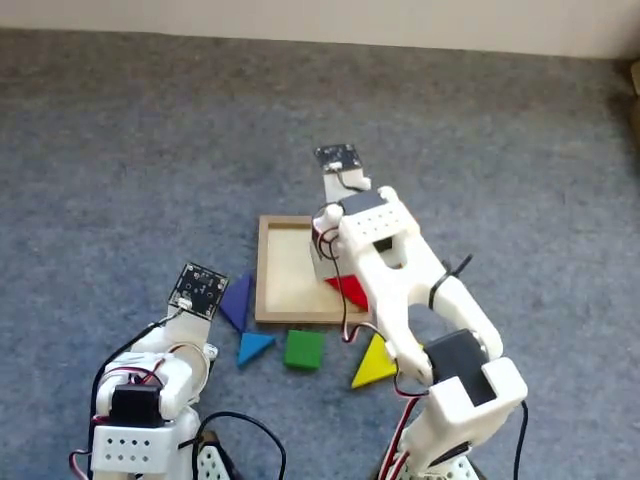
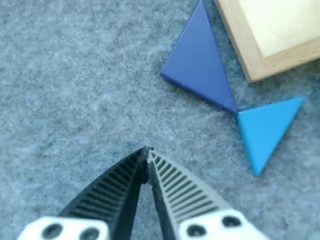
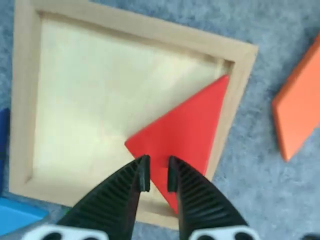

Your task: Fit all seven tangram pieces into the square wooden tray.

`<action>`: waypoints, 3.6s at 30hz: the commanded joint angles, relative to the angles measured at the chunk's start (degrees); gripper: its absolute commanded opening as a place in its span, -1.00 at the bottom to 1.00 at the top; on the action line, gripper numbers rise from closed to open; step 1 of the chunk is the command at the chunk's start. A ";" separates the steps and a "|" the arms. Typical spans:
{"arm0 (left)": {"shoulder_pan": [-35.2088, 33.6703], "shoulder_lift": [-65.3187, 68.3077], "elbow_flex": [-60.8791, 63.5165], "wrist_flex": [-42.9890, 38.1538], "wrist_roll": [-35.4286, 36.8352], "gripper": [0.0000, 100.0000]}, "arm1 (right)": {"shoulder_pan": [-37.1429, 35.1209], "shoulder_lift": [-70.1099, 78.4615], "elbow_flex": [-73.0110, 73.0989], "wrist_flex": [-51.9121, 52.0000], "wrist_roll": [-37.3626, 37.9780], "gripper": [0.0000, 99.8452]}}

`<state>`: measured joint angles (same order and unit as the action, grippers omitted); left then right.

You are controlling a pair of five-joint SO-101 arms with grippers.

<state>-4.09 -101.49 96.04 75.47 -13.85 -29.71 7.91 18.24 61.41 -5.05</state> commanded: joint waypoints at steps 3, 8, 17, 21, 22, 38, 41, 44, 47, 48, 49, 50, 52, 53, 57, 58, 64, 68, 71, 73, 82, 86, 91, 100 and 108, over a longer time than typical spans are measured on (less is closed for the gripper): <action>-0.48 -2.86 1.10 0.26 -0.70 -0.99 | -1.54 -1.63 3.12 -6.64 0.53 -0.89; -0.48 -2.86 1.10 0.26 -0.70 -0.99 | -1.19 -1.54 3.56 -8.48 0.26 -0.89; -0.48 -2.86 1.10 0.26 -0.70 -0.99 | 2.68 -1.63 3.30 -3.91 0.70 -0.89; -0.48 -2.86 1.10 0.26 -0.70 -0.99 | 5.41 -1.89 3.30 -3.12 0.70 -0.89; -0.48 -2.86 1.10 0.26 -0.70 -0.99 | 5.41 -1.98 3.30 -3.03 1.14 -0.89; -0.48 -2.86 1.10 0.26 -0.70 -0.99 | 5.49 -21.14 4.00 6.99 7.03 -0.89; -0.48 -2.86 1.10 0.26 -0.70 -0.99 | 5.49 -28.18 7.52 6.99 7.03 -0.89; -0.48 -2.86 1.10 0.26 -0.70 -0.99 | 5.49 -34.15 11.56 6.99 7.03 -0.89; -0.48 -2.86 1.10 0.26 -0.70 -0.99 | 5.49 -38.02 16.31 6.99 7.03 -0.89; -0.48 -2.86 1.10 0.26 -0.70 -0.99 | 5.49 -38.81 17.54 6.99 6.86 -0.89; -0.48 -2.86 1.10 0.26 -0.70 -0.99 | 5.49 -39.43 18.86 6.99 6.68 -0.88; -0.48 -2.86 1.10 0.26 -0.70 -0.99 | 5.49 -39.78 20.00 6.99 6.68 -0.88; -0.48 -2.86 1.10 0.26 -0.70 -0.99 | 5.49 -39.96 22.55 6.99 6.59 -0.88; -0.48 -2.86 1.10 0.26 -0.70 -0.99 | 5.49 -40.22 23.78 6.99 6.59 -0.88; -0.48 -2.86 1.10 0.26 -0.70 -0.99 | 7.16 -40.57 28.18 6.99 6.68 -0.88; -0.48 -2.86 1.10 0.26 -0.70 -0.99 | 7.78 -40.57 29.67 6.99 6.68 -0.89; -0.48 -2.86 1.10 0.26 -0.70 -0.99 | 13.32 -40.57 36.97 6.99 7.12 -0.89; -0.48 -2.86 1.10 0.26 -0.70 -0.99 | 14.81 -40.04 37.49 6.55 7.12 -0.89; -0.48 -2.86 1.10 0.26 -0.70 -0.99 | 14.90 -39.87 37.67 4.26 7.12 -0.89; -0.48 -2.86 1.10 0.26 -0.70 -0.99 | 15.78 -39.87 37.76 1.19 7.12 -0.89; -0.48 -2.86 1.10 0.26 -0.70 -0.99 | 20.88 -40.57 36.88 -2.15 6.68 -0.89; -0.48 -2.86 1.10 0.26 -0.70 -0.99 | 19.12 -40.57 33.54 6.46 6.59 -0.88; -0.48 -2.86 1.10 0.26 -0.70 -0.99 | 14.37 -40.57 31.25 13.14 -6.42 -0.88; -0.48 -2.86 1.10 0.26 -0.70 -0.99 | -0.40 -39.87 31.69 12.97 -23.30 -0.88; -0.48 -2.86 1.10 0.26 -0.70 -0.99 | -4.53 -39.78 32.22 10.24 -23.38 -0.89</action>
<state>-4.09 -101.49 96.04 75.47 -13.85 -32.26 -30.33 52.79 73.80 -27.74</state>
